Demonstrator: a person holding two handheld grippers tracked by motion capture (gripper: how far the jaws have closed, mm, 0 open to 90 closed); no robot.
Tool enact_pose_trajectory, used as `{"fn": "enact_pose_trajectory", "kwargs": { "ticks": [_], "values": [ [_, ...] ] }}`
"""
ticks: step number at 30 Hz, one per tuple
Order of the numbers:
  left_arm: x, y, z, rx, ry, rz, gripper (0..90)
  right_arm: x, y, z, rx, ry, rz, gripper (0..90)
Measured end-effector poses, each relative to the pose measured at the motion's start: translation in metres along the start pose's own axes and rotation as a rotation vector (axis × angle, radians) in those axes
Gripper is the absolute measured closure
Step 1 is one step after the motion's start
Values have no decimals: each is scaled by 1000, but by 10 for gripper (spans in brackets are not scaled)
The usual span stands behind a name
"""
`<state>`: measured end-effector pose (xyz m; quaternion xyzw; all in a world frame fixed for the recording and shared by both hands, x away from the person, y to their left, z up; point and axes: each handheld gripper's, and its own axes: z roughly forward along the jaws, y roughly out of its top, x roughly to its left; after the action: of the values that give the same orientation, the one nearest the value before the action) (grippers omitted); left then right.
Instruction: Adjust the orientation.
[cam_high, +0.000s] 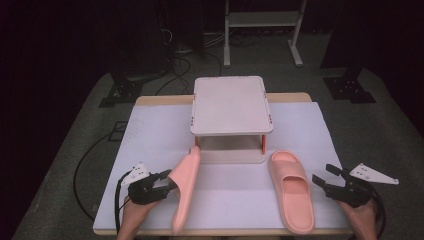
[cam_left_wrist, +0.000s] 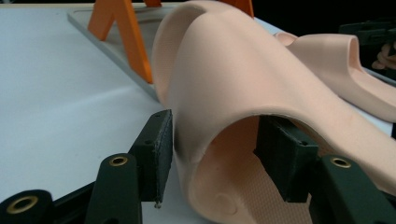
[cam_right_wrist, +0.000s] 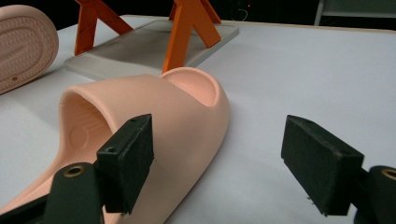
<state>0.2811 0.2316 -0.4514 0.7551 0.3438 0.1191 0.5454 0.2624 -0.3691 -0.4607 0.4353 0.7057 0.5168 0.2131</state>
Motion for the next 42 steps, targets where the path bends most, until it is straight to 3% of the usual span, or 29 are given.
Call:
{"fn": "enact_pose_trajectory", "kwargs": {
  "ticks": [9,18,29,34,38,42],
  "values": [
    [-12,7,24,24,-52,15,449,-1,0,-2,-5,0,1,247],
    [-30,10,47,90,-104,72,435,-2,-1,-4,-9,6,1,247],
    [-34,9,48,104,-87,98,394,2,0,-8,-27,35,-6,247],
    [-36,7,46,120,-69,118,360,8,2,-14,-44,73,-9,247],
    [-36,3,46,145,-57,128,363,15,0,-15,-27,96,-21,247],
    [-34,0,45,162,-48,120,436,24,-5,-7,12,120,-18,266]
  ]
}}
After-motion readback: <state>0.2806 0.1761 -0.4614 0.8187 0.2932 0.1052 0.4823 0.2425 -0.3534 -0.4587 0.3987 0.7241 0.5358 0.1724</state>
